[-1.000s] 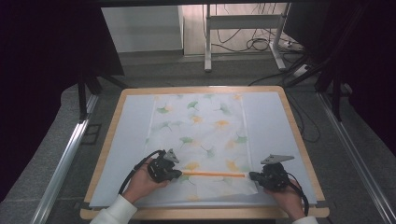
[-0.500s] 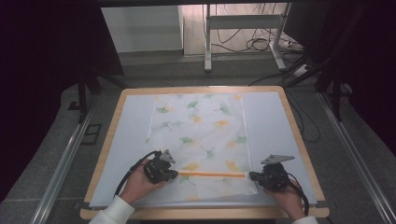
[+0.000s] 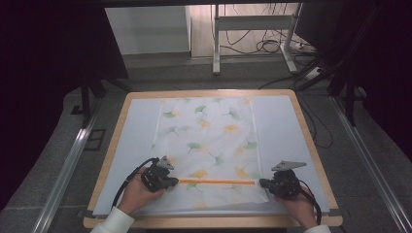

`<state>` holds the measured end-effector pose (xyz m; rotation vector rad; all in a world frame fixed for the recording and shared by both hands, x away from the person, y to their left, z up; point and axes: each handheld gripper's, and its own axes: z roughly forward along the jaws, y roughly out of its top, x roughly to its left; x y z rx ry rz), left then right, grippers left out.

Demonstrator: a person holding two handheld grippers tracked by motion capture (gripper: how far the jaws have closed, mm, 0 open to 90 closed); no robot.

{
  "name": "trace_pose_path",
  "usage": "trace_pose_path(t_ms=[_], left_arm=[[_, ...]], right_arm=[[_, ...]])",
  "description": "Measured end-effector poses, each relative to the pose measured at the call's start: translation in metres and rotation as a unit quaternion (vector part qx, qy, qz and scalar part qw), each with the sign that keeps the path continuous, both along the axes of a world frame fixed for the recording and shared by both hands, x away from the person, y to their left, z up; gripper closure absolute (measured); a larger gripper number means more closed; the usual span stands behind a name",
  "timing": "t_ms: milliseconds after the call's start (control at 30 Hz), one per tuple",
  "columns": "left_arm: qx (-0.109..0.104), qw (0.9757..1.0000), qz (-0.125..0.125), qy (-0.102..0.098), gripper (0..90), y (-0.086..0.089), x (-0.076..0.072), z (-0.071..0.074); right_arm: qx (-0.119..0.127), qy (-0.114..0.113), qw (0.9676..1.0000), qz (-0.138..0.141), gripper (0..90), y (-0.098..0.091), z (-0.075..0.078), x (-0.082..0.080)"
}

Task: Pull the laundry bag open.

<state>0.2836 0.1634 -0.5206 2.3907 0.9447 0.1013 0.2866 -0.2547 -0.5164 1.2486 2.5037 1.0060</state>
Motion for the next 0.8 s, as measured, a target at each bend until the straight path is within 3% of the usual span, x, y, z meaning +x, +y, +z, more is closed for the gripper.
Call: trace_pose_path(t_ms=[567,800], left_arm=[[-0.003,0.9998,0.018,0.004,90.0,0.017,-0.003,-0.001],[0.006,0.9996,0.027,0.0,90.0,0.026,-0.005,0.0]], right_arm=[[-0.001,-0.002,1.0,0.003,89.8,0.0,0.0,0.0],[-0.001,-0.002,1.0,0.004,89.7,0.0,0.0,0.0]])
